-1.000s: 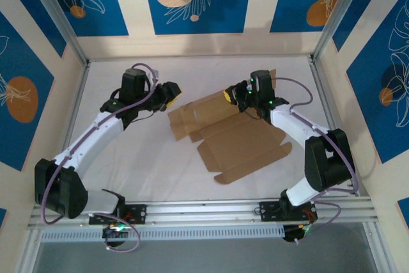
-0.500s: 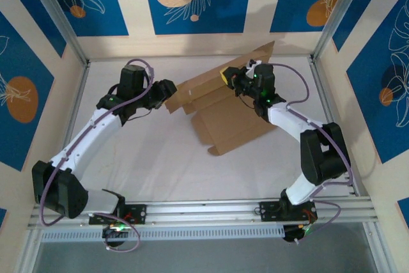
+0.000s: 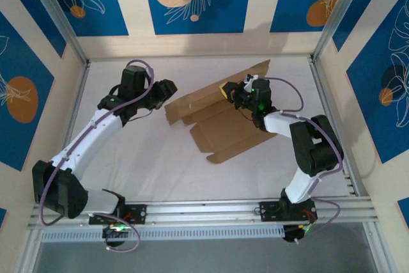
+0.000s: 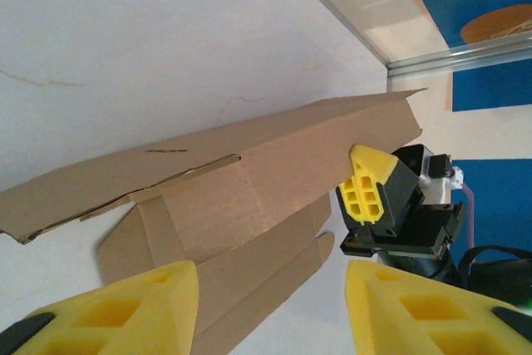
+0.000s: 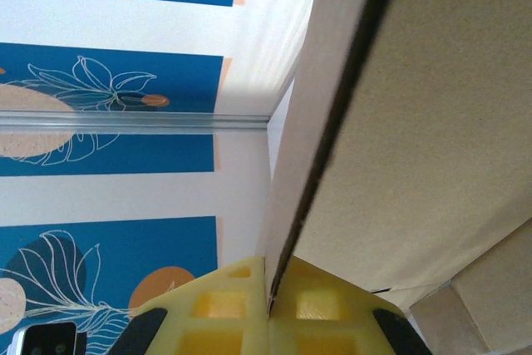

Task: Fold the paper box

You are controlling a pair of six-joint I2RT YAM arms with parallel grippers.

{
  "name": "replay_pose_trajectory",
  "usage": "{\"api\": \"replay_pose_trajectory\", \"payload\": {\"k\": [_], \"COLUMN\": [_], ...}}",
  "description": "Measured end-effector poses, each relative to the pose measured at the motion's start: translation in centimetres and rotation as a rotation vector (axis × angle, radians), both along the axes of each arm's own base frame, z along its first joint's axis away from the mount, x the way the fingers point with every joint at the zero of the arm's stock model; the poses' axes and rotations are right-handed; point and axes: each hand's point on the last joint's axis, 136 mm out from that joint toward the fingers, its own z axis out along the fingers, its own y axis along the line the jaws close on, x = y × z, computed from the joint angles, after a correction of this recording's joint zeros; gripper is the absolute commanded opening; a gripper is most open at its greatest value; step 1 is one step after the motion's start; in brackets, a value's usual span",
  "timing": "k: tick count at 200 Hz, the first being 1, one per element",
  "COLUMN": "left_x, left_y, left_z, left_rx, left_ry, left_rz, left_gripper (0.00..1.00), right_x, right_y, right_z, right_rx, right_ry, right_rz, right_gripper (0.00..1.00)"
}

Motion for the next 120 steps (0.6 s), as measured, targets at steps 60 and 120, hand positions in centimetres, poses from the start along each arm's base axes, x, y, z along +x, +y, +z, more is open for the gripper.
{"api": "replay_pose_trajectory", "payload": {"k": [60,120], "left_x": [-0.3,0.7], "left_y": [-3.9,-5.2], "left_z": [-3.9,-5.9], "left_rx": [-0.02,-0.038], "left_ry": [0.15,0.191], "left_rz": [-0.024,-0.012], "left_gripper": [0.59,0.59], "right_x": [-0.7,-0.8], "right_y": [-0.3,-0.2], "right_z": [-0.5,-0.4], "right_rx": [0.008,0.011], "right_ry": [-0.027,-0.031], "right_rz": [0.007,0.015], "right_gripper": [0.0,0.0]}}
